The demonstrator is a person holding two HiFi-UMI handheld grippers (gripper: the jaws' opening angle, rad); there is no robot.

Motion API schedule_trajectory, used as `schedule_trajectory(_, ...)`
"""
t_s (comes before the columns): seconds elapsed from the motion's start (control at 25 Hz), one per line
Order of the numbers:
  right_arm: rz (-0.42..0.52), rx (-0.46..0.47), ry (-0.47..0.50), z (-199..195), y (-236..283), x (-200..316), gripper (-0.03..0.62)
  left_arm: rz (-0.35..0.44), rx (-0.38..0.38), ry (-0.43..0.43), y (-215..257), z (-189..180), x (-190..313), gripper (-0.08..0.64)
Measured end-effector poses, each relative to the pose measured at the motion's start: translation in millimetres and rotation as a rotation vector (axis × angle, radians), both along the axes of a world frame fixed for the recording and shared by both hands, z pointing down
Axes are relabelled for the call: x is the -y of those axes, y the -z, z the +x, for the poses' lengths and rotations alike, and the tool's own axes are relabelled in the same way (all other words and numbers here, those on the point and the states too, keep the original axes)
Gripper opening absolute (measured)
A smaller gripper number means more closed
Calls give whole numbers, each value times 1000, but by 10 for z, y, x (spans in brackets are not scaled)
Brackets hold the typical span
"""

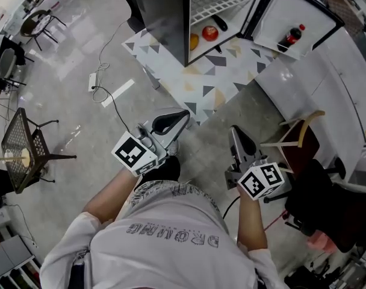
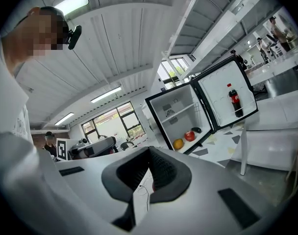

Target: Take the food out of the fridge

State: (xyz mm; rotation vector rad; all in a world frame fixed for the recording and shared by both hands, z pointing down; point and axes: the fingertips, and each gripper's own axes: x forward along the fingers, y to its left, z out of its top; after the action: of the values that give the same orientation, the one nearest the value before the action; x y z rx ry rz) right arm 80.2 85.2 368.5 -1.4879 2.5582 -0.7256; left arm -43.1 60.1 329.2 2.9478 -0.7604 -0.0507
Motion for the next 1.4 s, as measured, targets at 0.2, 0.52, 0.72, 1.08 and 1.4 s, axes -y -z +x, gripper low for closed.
schedule_trajectory(0.2, -11, -2, -16, -106, -34, 393, -6, -15, 5, -26, -80, -81, 387, 8)
schedule_trajectory(0.52, -27, -13, -50, -240, -47, 980, -6, -19, 13, -65, -121, -175, 989, 8)
schedule_trajectory(0.72, -44, -19, -65, -307, -103, 1302, -6, -26, 25, -98, -184, -217, 1275, 8)
schedule_trajectory(1.08, -39, -22, -96, -343, -127, 1772, -6, -37, 37, -148, -244, -210, 1661, 8)
schedule_trajectory(1.4, -34, -38, -116, -211, -221, 2099, -6, -50, 53, -163, -323, -138, 1881, 8)
